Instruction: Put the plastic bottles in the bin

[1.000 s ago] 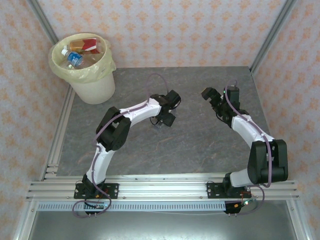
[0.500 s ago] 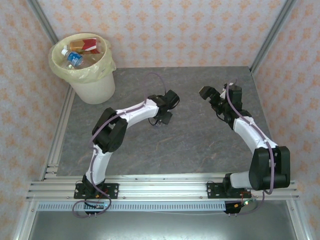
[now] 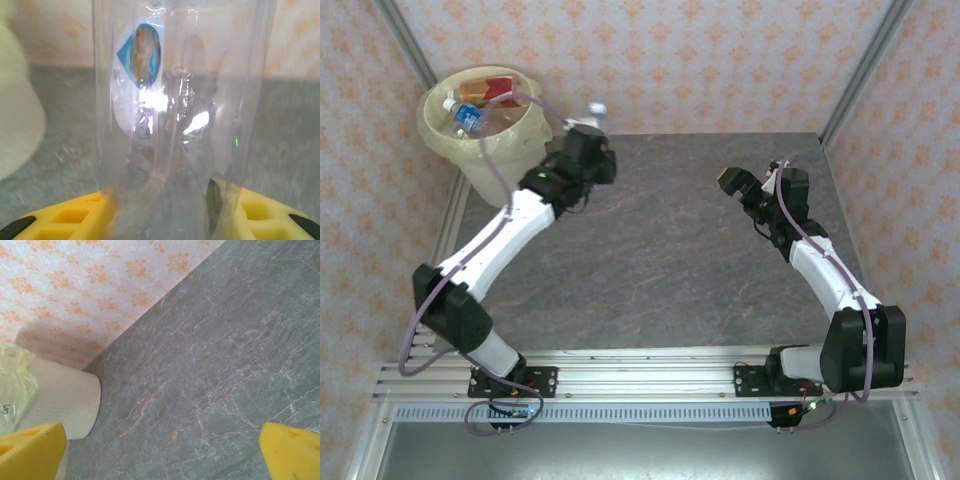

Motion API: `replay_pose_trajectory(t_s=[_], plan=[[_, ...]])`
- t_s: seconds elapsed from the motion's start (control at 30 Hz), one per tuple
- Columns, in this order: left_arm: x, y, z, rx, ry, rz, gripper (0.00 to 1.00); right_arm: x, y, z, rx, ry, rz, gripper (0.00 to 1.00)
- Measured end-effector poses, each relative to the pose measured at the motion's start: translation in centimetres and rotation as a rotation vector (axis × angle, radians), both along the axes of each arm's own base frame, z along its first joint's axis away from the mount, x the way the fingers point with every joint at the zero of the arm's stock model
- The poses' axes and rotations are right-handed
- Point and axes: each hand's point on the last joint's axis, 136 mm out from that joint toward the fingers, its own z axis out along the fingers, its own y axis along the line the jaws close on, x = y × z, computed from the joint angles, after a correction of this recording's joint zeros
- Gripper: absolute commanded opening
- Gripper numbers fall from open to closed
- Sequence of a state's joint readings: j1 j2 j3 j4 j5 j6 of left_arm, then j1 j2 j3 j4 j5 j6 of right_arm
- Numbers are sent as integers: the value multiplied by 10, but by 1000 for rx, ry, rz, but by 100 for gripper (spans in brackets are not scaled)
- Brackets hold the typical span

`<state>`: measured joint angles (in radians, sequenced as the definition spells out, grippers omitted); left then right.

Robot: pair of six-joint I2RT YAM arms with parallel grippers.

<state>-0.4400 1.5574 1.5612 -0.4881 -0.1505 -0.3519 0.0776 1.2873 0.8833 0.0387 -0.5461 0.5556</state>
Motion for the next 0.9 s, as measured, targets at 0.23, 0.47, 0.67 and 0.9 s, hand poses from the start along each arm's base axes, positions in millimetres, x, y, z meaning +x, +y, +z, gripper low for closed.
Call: replay_pose_trajectory(t_s=[0.23, 0.47, 0.67, 0.9], plan=[[20, 80, 104, 12, -216, 153, 49, 0, 0, 0, 1, 0, 0, 99], [28, 162, 162, 286, -303, 211, 49, -3, -1, 6, -2, -14, -4, 99], [39, 183, 149, 511, -249, 85, 50, -3, -4, 7, 4, -11, -24, 99], [75, 210, 129, 598, -180, -84, 53, -4, -10, -3, -2, 14, -68, 99]])
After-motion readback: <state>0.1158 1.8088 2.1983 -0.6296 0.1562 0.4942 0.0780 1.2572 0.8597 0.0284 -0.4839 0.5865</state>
